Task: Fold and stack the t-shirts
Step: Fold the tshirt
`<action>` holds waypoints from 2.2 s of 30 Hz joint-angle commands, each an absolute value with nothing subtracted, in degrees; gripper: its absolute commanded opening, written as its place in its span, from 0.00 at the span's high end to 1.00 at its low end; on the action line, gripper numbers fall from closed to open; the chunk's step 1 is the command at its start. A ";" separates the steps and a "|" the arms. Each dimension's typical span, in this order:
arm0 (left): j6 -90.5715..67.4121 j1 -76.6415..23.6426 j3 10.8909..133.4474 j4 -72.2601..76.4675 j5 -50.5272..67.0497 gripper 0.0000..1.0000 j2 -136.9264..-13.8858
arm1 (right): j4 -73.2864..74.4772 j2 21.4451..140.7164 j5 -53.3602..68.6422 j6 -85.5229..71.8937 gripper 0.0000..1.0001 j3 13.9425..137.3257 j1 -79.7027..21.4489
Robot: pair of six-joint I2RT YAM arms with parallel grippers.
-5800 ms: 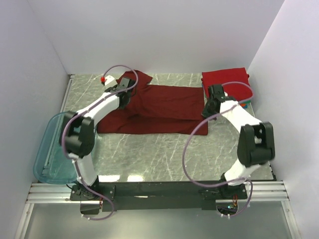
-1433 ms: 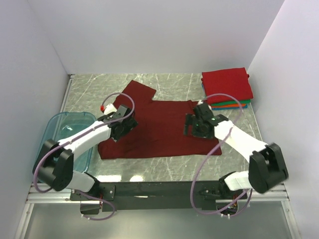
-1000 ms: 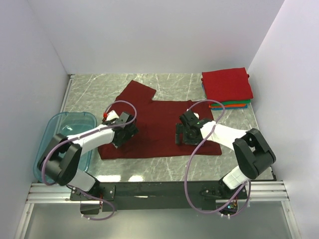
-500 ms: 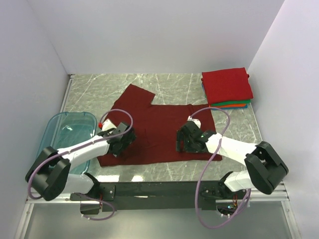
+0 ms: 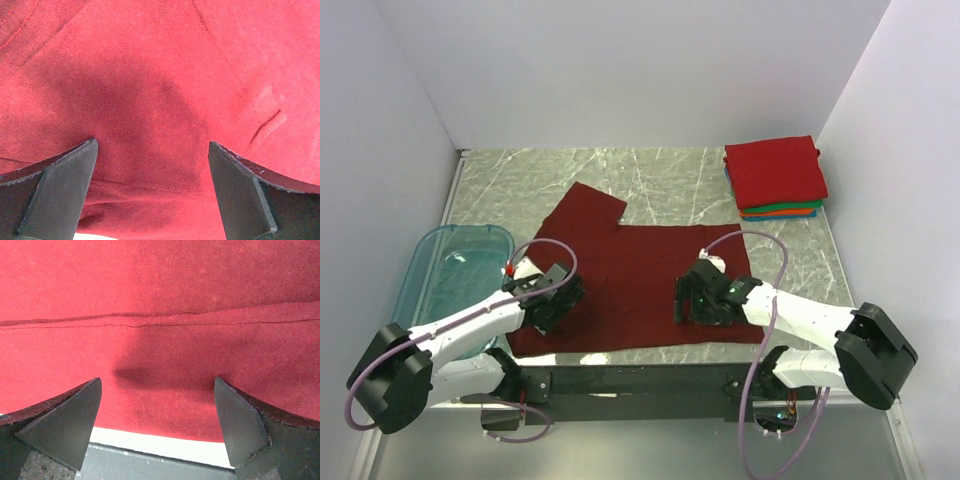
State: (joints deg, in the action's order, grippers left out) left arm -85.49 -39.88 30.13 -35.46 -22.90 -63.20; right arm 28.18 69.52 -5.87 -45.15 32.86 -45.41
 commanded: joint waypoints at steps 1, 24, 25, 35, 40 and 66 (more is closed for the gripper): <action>-86.31 -40.52 31.72 -41.13 -23.72 0.01 -62.49 | 36.64 68.03 -6.41 -47.11 0.00 33.99 -45.97; -54.50 -22.15 86.08 -35.68 -27.60 0.01 -92.00 | 36.92 62.40 -10.12 -32.79 0.00 52.48 -23.56; -53.36 -21.02 88.83 -36.21 -26.12 0.00 -94.63 | 36.13 62.49 -9.50 -32.35 0.00 51.51 -23.12; -43.61 -16.35 121.95 -42.63 -21.98 0.05 -127.76 | 32.08 66.27 -4.05 -28.92 0.00 47.99 -18.37; -39.74 -15.47 128.58 -40.52 -20.66 0.09 -135.78 | 31.47 68.99 -1.85 -27.95 0.00 47.99 -17.58; -33.66 -15.29 137.99 -47.99 -17.67 0.63 -150.20 | 30.32 70.05 -0.97 -27.69 0.00 47.11 -16.26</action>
